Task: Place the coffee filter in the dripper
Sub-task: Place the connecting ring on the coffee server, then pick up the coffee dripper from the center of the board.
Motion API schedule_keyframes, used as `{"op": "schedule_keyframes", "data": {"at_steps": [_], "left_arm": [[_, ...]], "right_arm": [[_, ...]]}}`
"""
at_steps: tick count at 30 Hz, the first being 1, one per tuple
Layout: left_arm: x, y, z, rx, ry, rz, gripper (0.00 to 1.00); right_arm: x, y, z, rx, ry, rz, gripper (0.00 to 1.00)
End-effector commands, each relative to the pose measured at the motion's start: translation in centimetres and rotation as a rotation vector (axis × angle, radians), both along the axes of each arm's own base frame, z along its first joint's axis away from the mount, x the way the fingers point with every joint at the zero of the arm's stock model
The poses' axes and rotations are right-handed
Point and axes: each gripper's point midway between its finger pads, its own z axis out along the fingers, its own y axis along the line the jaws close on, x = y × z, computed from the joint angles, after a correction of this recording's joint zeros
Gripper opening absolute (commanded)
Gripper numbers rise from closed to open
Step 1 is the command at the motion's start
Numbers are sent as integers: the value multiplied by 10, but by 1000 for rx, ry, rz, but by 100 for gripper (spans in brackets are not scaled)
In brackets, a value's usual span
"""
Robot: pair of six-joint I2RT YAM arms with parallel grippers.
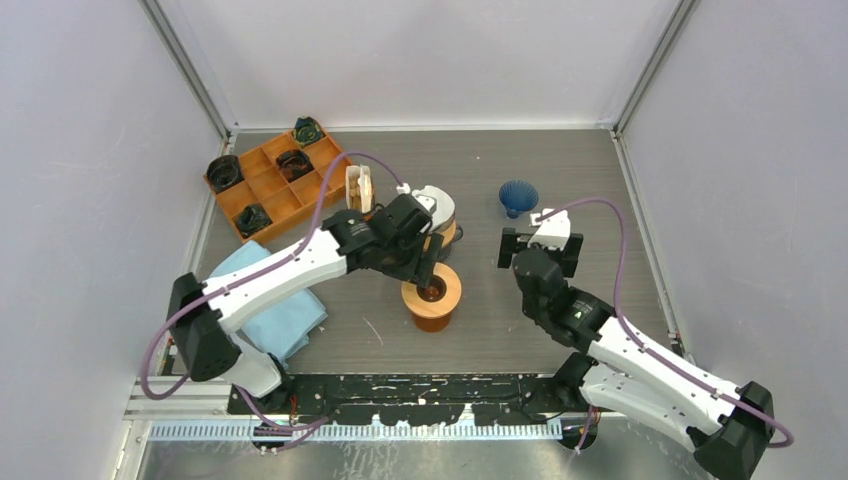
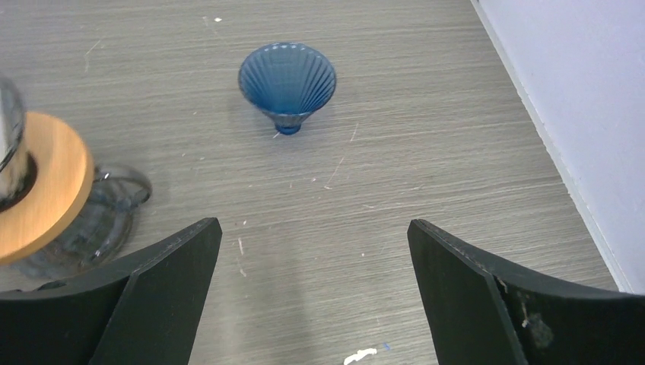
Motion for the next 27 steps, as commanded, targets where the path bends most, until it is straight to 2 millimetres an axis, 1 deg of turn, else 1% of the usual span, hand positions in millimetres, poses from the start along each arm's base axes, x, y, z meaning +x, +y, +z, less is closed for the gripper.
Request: {"op": "schedule_keyframes", "data": {"at_steps": [1, 2, 6, 11, 12, 13, 16, 19, 22, 27], "left_arm": [[10, 3, 50, -109, -143, 18, 76], [10, 6, 53, -106, -157, 24, 77], [18, 23, 63, -108, -210, 63, 81], [27, 50, 65, -111, -240, 128, 86], [28, 55, 63, -107, -240, 139, 87], [31, 60, 71, -136, -263, 156, 89], [36, 79, 76, -167, -292, 217, 94], [39, 96, 75, -177, -302, 264, 100], [40, 114, 69, -167, -303, 312, 99], [40, 136, 66, -171, -312, 372, 99]], "right_arm": [[22, 3, 23, 123, -8, 31, 100], [27, 4, 22, 138, 7, 49, 100], [46, -6, 20, 159, 50, 20, 100], [72, -19, 20, 187, 101, -9, 100], [78, -21, 21, 201, 109, -8, 100], [84, -23, 20, 215, 118, -9, 100], [101, -33, 15, 278, 142, -17, 100], [118, -43, 11, 349, 145, -22, 98], [136, -50, 5, 428, 159, -9, 95], [161, -60, -13, 500, 191, -16, 92]]}}
